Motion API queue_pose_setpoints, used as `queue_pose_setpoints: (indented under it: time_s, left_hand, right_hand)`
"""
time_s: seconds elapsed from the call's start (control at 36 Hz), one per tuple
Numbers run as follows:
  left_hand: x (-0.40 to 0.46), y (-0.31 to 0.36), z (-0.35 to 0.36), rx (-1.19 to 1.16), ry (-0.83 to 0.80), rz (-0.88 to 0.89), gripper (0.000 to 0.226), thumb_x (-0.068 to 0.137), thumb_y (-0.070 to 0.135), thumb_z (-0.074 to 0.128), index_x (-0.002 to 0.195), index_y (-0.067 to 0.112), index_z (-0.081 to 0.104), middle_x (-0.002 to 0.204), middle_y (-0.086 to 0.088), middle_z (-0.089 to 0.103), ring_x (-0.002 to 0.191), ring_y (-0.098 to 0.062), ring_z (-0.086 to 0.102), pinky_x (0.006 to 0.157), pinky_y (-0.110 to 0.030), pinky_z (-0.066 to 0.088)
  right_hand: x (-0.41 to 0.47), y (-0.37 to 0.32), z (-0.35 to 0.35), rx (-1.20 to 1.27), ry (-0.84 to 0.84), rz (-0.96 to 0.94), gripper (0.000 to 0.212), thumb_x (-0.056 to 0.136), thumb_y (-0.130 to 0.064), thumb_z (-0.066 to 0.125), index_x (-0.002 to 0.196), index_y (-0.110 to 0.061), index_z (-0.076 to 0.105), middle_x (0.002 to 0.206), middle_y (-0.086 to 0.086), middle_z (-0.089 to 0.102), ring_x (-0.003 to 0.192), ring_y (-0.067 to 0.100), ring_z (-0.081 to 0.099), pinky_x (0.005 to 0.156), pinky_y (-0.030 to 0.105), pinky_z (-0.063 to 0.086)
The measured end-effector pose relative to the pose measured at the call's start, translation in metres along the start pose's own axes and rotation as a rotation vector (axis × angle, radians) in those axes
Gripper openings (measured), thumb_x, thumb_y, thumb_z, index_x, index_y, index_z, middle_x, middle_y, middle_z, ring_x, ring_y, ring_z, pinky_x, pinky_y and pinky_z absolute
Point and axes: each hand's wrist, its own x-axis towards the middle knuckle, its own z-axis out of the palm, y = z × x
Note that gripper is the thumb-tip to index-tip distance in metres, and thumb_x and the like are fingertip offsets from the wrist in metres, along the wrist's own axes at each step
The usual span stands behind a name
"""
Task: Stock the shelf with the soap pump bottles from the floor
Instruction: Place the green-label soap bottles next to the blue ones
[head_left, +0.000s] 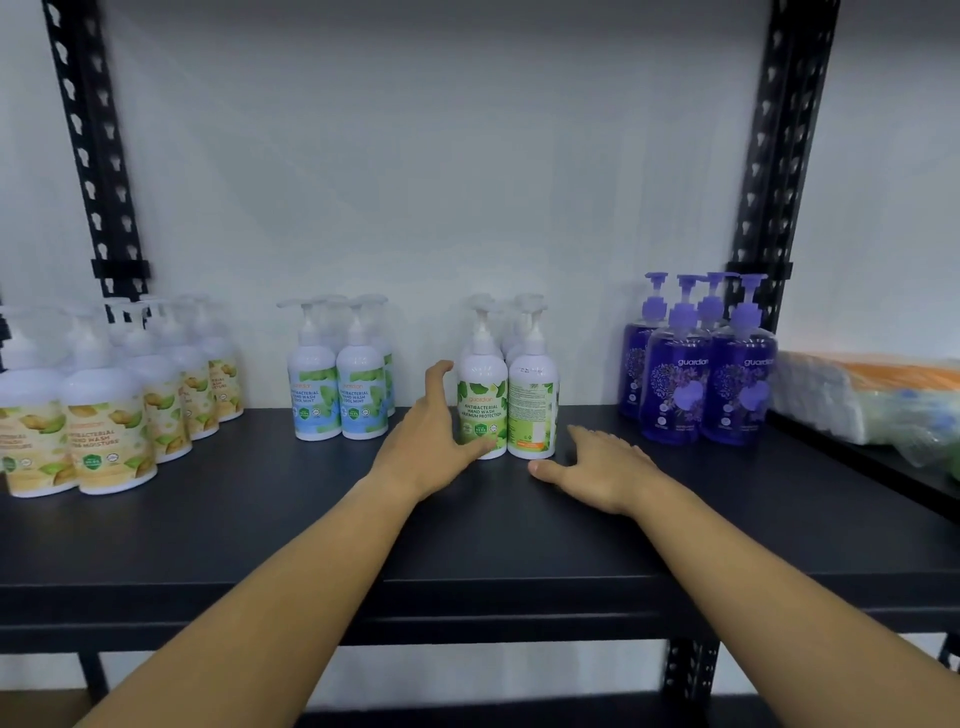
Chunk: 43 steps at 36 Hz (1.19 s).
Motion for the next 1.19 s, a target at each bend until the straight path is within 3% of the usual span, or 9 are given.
queue_pose_setpoints:
  time_s: [0.14, 0.31, 0.42, 0.58, 0.69, 0.81, 0.89, 0.97, 1.19]
  left_hand:
    - [-0.015, -0.009, -0.019, 0.171, -0.145, -0.153, 0.084, 0.091, 0.057, 0.058, 0.154, 0.023, 0.014, 0.153, -0.014, 0.034, 0.134, -0.031, 0.044, 0.109, -0.047, 0.04]
    - [-0.03, -0.015, -0.03, 0.454, -0.398, -0.319, 0.084, 0.094, 0.072, 0.03, 0.159, 0.022, 0.01, 0.167, -0.01, 0.005, 0.153, -0.027, 0.007, 0.124, -0.047, 0.007]
    - [-0.035, -0.009, -0.03, 0.52, -0.463, -0.356, 0.084, 0.094, 0.075, 0.018, 0.16, 0.025, 0.003, 0.166, -0.011, -0.007, 0.154, -0.024, -0.008, 0.123, -0.048, -0.004]
    - [-0.039, -0.011, -0.031, 0.534, -0.457, -0.345, 0.083, 0.094, 0.074, 0.018, 0.16, 0.026, 0.002, 0.166, -0.01, -0.006, 0.154, -0.024, -0.009, 0.124, -0.047, -0.004]
    - [-0.038, -0.012, -0.031, 0.536, -0.459, -0.341, 0.083, 0.094, 0.074, 0.017, 0.16, 0.026, 0.002, 0.167, -0.01, -0.006, 0.153, -0.023, -0.009, 0.123, -0.046, -0.004]
    - [-0.038, -0.011, -0.031, 0.54, -0.459, -0.343, 0.082, 0.094, 0.073, 0.017, 0.16, 0.026, 0.003, 0.167, -0.01, -0.005, 0.154, -0.023, -0.008, 0.124, -0.046, -0.003]
    - [-0.039, -0.011, -0.032, 0.539, -0.459, -0.342, 0.082, 0.094, 0.073, 0.018, 0.16, 0.026, 0.003, 0.167, -0.01, -0.004, 0.154, -0.022, -0.007, 0.124, -0.046, -0.003]
    - [-0.04, -0.01, -0.032, 0.536, -0.459, -0.346, 0.082, 0.094, 0.073, 0.019, 0.16, 0.026, 0.004, 0.167, -0.009, -0.004, 0.154, -0.022, -0.007, 0.124, -0.045, -0.002]
    - [-0.041, -0.008, -0.033, 0.53, -0.456, -0.348, 0.082, 0.095, 0.073, 0.019, 0.16, 0.026, 0.005, 0.167, -0.009, -0.002, 0.154, -0.022, -0.006, 0.124, -0.046, -0.002]
  right_hand:
    - [-0.003, -0.006, -0.008, 0.469, 0.251, -0.099, 0.084, 0.089, -0.046, 0.068, 0.156, -0.02, 0.026, 0.156, 0.008, 0.038, 0.141, 0.026, 0.039, 0.112, 0.036, 0.035]
    - [-0.001, -0.021, -0.014, 0.678, 0.333, -0.232, 0.087, 0.09, -0.03, 0.073, 0.158, -0.028, 0.019, 0.154, 0.002, 0.04, 0.137, 0.022, 0.046, 0.103, 0.03, 0.04]
    - [0.0, -0.027, -0.01, 0.696, 0.323, -0.349, 0.074, 0.091, -0.014, 0.071, 0.151, -0.031, 0.031, 0.119, -0.014, 0.055, 0.1, 0.0, 0.059, 0.078, 0.006, 0.045]
    - [0.005, -0.022, -0.009, 0.624, 0.436, -0.301, 0.072, 0.086, -0.01, 0.075, 0.145, -0.031, 0.039, 0.109, -0.012, 0.055, 0.093, 0.009, 0.062, 0.076, 0.021, 0.054]
    - [0.006, -0.017, -0.007, 0.522, 0.567, -0.216, 0.072, 0.076, -0.03, 0.084, 0.133, -0.037, 0.041, 0.105, -0.006, 0.058, 0.091, 0.016, 0.064, 0.079, 0.044, 0.058]
    - [0.009, -0.012, -0.006, 0.545, 0.54, -0.188, 0.087, 0.075, -0.041, 0.084, 0.144, -0.031, 0.031, 0.114, -0.002, 0.053, 0.099, 0.016, 0.059, 0.087, 0.041, 0.054]
    - [0.01, -0.012, -0.005, 0.622, 0.44, -0.261, 0.094, 0.08, -0.027, 0.081, 0.152, -0.031, 0.02, 0.126, 0.0, 0.05, 0.107, 0.017, 0.059, 0.093, 0.035, 0.051]
    - [0.008, -0.011, -0.003, 0.595, 0.376, -0.328, 0.091, 0.084, -0.01, 0.073, 0.153, -0.031, 0.018, 0.122, 0.0, 0.06, 0.098, 0.012, 0.063, 0.082, 0.025, 0.051]
    - [0.007, -0.008, -0.004, 0.57, 0.49, -0.282, 0.093, 0.068, -0.029, 0.089, 0.139, -0.036, 0.03, 0.115, 0.0, 0.06, 0.102, 0.019, 0.063, 0.088, 0.041, 0.054]
